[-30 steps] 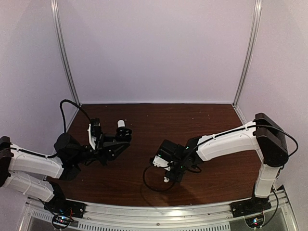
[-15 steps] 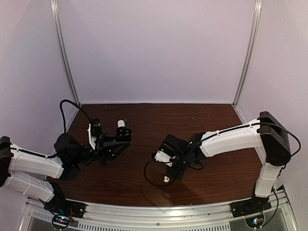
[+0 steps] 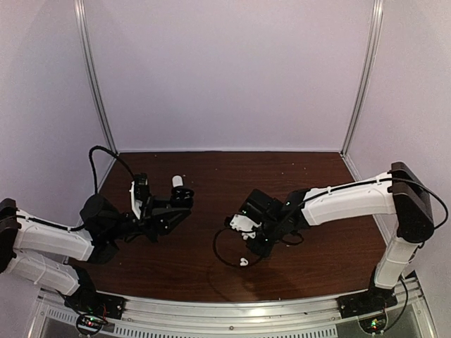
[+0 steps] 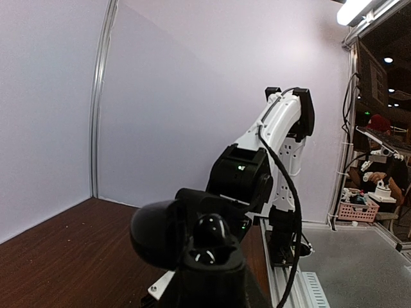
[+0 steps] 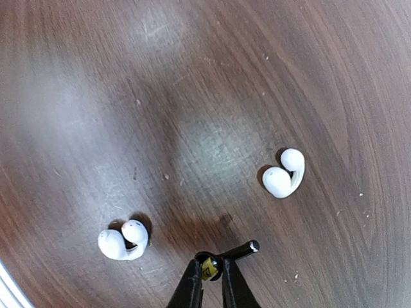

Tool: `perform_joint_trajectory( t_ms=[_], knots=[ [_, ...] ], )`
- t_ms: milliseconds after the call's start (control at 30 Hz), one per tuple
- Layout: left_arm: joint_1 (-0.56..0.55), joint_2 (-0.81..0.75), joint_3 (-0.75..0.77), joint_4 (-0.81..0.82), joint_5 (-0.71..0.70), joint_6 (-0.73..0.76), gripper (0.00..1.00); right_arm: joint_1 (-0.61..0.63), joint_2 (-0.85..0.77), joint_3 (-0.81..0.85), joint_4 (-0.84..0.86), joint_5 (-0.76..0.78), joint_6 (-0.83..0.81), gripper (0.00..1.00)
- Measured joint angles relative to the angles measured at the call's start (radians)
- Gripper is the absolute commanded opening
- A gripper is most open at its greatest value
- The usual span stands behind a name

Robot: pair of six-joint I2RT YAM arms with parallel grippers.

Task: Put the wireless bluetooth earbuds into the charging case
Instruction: Pick up the left earbud from the corner of the board.

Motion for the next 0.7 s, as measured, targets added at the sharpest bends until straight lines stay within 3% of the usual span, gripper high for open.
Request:
perform_joint_trajectory(
  t_ms=[700],
  knots=[
    [0.019,0.121,-0.005,0.077,-0.031,0.064,0.01,-0.264,-0.301,-0.011,0.283,-0.646,0.273,0.13]
  ],
)
